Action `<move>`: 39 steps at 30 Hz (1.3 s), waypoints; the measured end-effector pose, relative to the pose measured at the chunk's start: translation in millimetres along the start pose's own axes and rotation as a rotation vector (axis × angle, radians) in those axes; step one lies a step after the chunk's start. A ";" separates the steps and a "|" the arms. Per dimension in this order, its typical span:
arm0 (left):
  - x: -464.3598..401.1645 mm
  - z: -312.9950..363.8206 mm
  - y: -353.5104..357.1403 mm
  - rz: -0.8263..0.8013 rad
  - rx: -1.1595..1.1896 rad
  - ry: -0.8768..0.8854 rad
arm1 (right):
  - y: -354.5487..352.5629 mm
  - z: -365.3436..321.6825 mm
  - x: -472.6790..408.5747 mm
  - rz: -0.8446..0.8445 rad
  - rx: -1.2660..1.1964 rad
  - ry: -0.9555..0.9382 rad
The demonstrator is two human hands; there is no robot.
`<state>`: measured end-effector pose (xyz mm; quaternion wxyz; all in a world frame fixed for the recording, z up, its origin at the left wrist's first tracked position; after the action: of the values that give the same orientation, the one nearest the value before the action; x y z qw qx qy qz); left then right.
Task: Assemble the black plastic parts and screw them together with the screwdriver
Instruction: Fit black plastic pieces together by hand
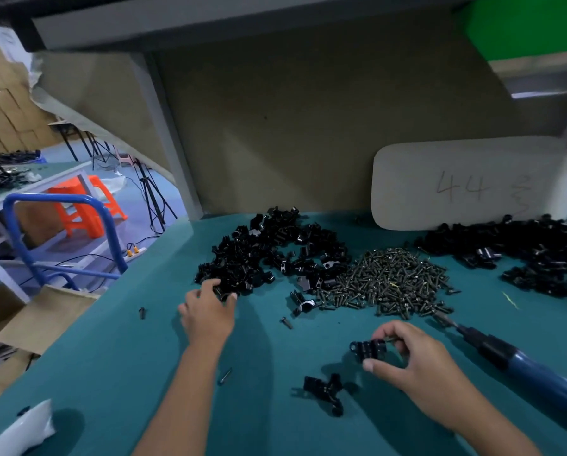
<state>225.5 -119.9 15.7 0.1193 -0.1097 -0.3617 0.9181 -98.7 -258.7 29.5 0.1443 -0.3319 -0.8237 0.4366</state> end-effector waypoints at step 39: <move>167.9 45.9 12.2 -0.884 1.070 0.000 | 10.6 -16.4 -7.6 0.054 -1.175 0.139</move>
<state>51.5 -107.7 20.8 0.5198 0.1219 0.1302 0.8355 -80.0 -249.4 30.7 -0.0213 -0.4051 -0.9071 -0.1122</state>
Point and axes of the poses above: each hand's wrist, its own x-axis away from the middle knuckle, its own y-axis out of the palm, z = x × y, the point moved 1 cm from there along -x, towards the middle knuckle, and after that the axes turned 11 degrees about x, right-handed, at the moved point
